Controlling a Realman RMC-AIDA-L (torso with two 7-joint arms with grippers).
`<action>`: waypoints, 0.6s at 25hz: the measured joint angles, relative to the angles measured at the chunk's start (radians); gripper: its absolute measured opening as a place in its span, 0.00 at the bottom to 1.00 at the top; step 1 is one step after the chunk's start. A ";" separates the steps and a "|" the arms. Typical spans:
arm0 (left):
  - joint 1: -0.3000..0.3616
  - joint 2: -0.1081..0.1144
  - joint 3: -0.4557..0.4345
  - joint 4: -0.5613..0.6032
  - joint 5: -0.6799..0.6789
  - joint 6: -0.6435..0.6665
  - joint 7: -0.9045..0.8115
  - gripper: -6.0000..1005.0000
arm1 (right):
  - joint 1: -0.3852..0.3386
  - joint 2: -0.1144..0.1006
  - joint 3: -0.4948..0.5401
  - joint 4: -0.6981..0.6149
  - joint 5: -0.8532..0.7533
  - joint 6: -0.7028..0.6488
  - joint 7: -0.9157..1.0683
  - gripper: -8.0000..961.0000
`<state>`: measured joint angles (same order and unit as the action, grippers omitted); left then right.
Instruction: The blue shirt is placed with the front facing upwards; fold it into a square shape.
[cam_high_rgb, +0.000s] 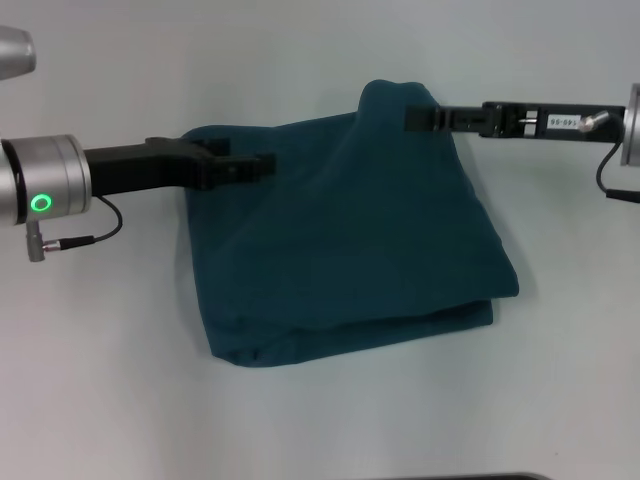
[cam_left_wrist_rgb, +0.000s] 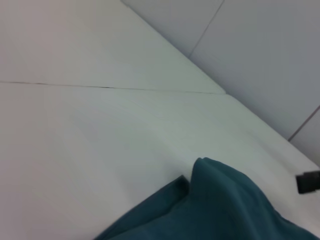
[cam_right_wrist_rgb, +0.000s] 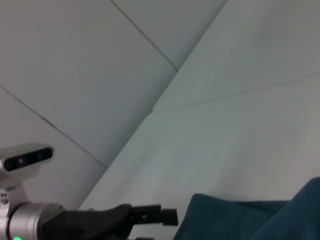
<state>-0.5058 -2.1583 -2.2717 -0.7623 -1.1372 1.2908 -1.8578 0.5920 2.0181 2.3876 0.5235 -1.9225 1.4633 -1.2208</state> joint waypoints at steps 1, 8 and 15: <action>-0.002 0.000 0.005 0.002 0.000 -0.010 0.001 0.90 | 0.000 0.000 -0.009 -0.001 -0.001 0.000 0.002 0.81; -0.008 -0.002 0.040 0.008 0.002 -0.049 0.003 0.90 | -0.001 0.006 -0.064 -0.010 -0.044 0.011 0.029 0.77; -0.015 -0.003 0.040 0.014 0.002 -0.061 0.003 0.90 | -0.034 -0.008 -0.052 0.008 -0.044 0.126 0.049 0.57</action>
<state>-0.5210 -2.1610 -2.2320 -0.7485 -1.1350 1.2294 -1.8544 0.5581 2.0103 2.3361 0.5313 -1.9663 1.5892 -1.1722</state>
